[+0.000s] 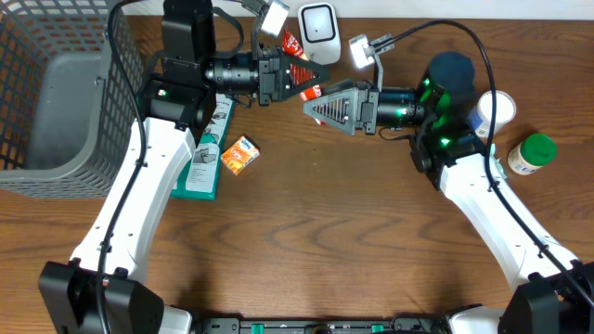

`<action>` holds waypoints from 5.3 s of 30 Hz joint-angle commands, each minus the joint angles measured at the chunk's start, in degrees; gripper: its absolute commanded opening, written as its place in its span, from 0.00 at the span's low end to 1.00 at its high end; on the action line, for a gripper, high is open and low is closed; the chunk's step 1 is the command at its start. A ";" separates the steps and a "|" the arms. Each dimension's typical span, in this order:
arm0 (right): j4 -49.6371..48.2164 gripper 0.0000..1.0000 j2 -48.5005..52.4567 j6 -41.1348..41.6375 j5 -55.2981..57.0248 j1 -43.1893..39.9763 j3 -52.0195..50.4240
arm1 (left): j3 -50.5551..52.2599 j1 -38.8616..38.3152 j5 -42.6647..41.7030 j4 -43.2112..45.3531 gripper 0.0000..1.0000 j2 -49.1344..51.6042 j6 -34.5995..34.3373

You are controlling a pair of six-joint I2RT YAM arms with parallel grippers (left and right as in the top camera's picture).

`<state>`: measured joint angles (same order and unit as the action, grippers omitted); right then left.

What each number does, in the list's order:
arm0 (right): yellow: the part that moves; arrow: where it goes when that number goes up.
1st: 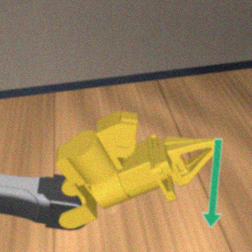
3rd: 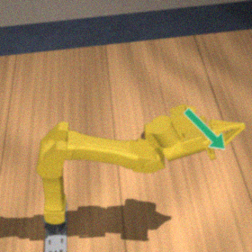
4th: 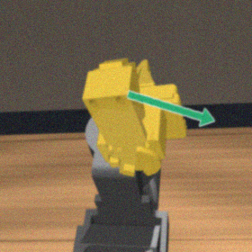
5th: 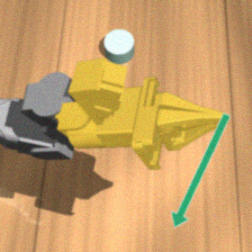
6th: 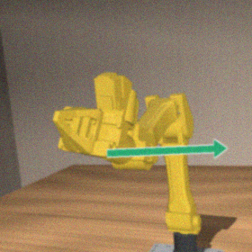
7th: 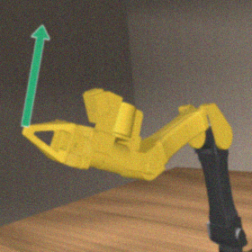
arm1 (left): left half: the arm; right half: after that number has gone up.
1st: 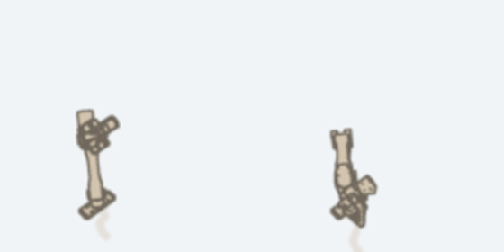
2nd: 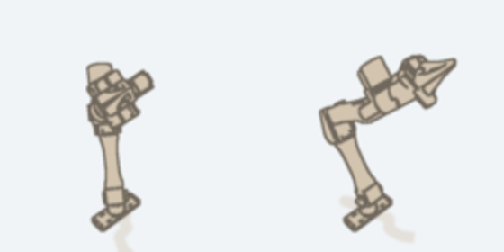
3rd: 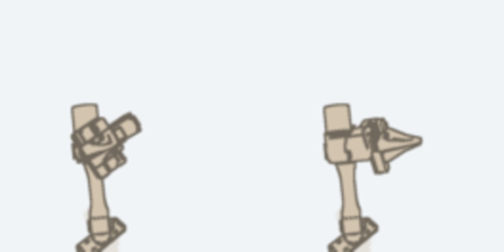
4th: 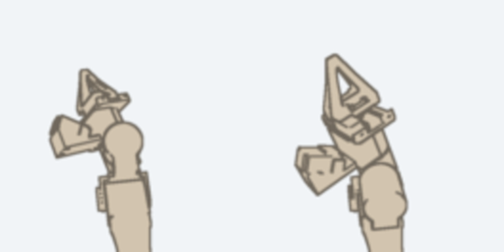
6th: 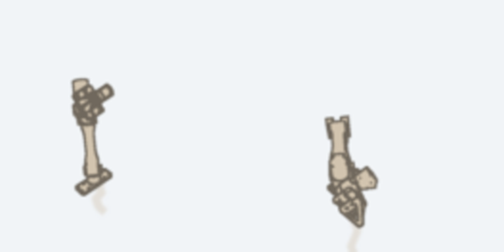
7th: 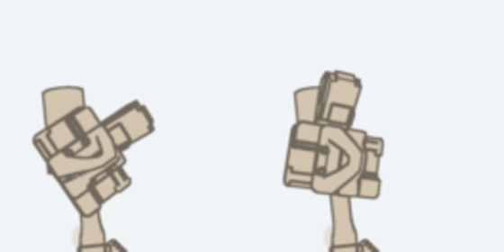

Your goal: Scan the item barcode

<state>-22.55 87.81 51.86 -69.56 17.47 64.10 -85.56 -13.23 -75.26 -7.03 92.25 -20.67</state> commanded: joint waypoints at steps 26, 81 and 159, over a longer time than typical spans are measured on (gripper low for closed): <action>15.04 0.01 0.09 -12.94 -2.91 1.75 -2.69 | 0.04 0.02 32.41 -16.33 0.64 -0.20 -7.48; 37.18 0.99 13.68 -16.72 26.38 3.61 -14.53 | 0.44 -0.72 66.93 -41.40 0.64 5.09 0.09; 13.16 0.19 18.58 -15.45 25.92 7.50 -17.22 | 13.64 -13.73 55.36 -28.52 0.40 23.04 4.11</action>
<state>-10.37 106.13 39.42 -36.93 23.49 46.72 -72.55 -29.21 -20.67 -36.60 113.75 -17.19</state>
